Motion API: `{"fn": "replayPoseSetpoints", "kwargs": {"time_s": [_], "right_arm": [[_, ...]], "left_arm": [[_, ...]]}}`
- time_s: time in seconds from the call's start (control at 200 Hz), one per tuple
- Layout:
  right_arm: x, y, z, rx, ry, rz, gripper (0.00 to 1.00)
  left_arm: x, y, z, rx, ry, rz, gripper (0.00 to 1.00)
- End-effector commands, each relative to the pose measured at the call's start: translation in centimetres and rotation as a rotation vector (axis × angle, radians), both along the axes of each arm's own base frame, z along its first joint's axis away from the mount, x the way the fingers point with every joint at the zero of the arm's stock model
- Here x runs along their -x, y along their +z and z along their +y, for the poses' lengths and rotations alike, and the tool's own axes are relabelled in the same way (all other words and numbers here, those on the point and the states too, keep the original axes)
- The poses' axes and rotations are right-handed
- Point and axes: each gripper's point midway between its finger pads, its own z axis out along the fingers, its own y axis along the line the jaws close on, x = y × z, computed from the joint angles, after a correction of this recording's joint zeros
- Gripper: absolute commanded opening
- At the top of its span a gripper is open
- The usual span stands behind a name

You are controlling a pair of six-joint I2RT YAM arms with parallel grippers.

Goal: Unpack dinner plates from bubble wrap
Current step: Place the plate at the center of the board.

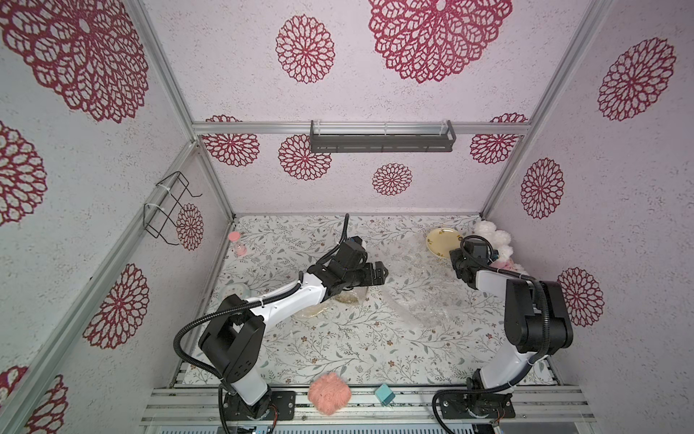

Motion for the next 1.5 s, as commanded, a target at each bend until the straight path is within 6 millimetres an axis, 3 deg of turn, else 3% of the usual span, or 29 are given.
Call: {"fn": "replayPoseSetpoints", "kwargs": {"time_s": [0.0, 0.696, 1.081, 1.321, 1.491], "right_arm": [[-1.0, 1.8, -1.1, 0.040, -0.057, -0.048, 0.00], [0.4, -1.4, -2.0, 0.037, -0.151, 0.014, 0.04], [0.9, -1.5, -1.5, 0.059, -0.131, 0.024, 0.16], [1.7, 0.2, -0.2, 0.096, -0.095, -0.014, 0.20], [3.1, 1.6, 0.3, 0.109, -0.090, -0.054, 0.33]], "left_arm": [[0.1, 1.2, 0.5, 0.016, 0.001, -0.023, 0.97], [0.4, 0.6, 0.7, 0.008, 0.000, -0.005, 0.97], [0.6, 0.2, 0.8, 0.008, 0.002, 0.005, 0.97], [0.7, 0.0, 0.8, 0.011, 0.009, 0.015, 0.97], [0.9, -0.4, 0.5, 0.016, 0.007, 0.028, 0.97]]}}
